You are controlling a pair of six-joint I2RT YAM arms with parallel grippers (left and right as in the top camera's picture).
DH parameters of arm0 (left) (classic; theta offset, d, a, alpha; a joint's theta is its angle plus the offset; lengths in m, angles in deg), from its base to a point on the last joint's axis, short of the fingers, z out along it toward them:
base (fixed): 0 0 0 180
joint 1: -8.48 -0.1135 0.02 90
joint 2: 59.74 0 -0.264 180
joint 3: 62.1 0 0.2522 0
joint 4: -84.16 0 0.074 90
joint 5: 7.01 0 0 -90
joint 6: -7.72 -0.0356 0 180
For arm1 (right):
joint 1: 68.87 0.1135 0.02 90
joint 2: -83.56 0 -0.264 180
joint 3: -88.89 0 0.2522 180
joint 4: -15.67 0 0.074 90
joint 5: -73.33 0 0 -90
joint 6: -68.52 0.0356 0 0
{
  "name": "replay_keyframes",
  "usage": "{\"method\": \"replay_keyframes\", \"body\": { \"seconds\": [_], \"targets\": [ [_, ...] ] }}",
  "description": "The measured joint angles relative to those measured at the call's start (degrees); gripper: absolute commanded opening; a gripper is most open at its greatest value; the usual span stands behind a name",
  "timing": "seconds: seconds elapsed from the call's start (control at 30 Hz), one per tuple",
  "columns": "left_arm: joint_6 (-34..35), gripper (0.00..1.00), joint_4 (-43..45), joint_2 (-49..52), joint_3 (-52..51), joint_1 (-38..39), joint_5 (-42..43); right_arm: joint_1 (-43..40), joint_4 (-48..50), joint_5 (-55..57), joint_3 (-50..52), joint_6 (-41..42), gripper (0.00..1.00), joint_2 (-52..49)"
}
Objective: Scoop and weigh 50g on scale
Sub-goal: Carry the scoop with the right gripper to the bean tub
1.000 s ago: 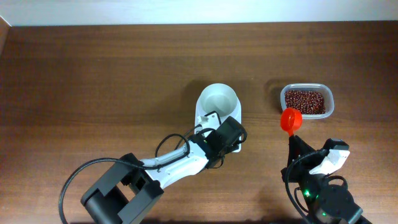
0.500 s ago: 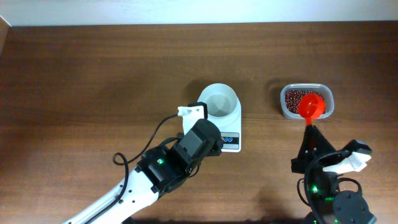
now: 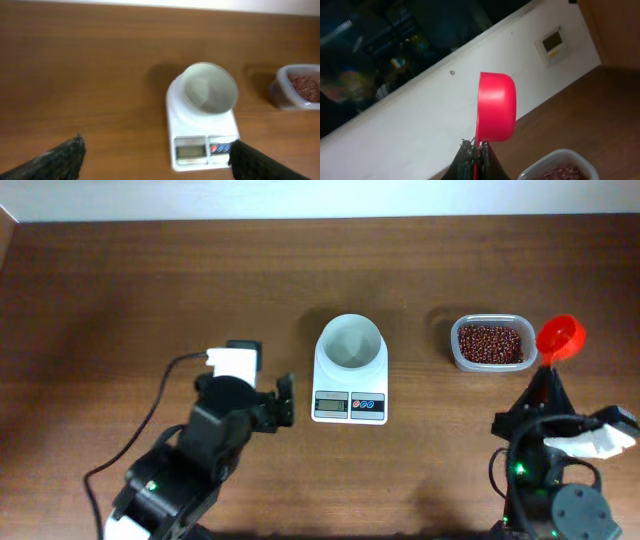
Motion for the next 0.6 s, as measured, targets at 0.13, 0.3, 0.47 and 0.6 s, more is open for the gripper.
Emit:
{"method": "replay_keyframes", "body": {
  "seconds": [0.13,0.3,0.47,0.6],
  "targets": [
    [-2.1,0.99,-7.8,-0.5,4.2,-2.7,2.5,0.0,-10.4,-3.0,-6.9,-4.1,0.04,-7.5],
    [-5.8,0.99,-8.6,-0.5,8.6,-4.5,4.9,0.0,-35.7,-17.4,-19.6,-1.7,0.04,-14.9],
    [-6.5,0.99,-15.5,-0.2,8.8,-4.5,5.3,0.0,-37.4,-27.3,-20.3,0.4,0.04,-19.3],
    [-20.7,0.99,-16.8,1.4,9.0,-4.7,13.6,0.0,-38.9,-30.1,-20.3,0.6,0.04,-21.2]
  ]
}}
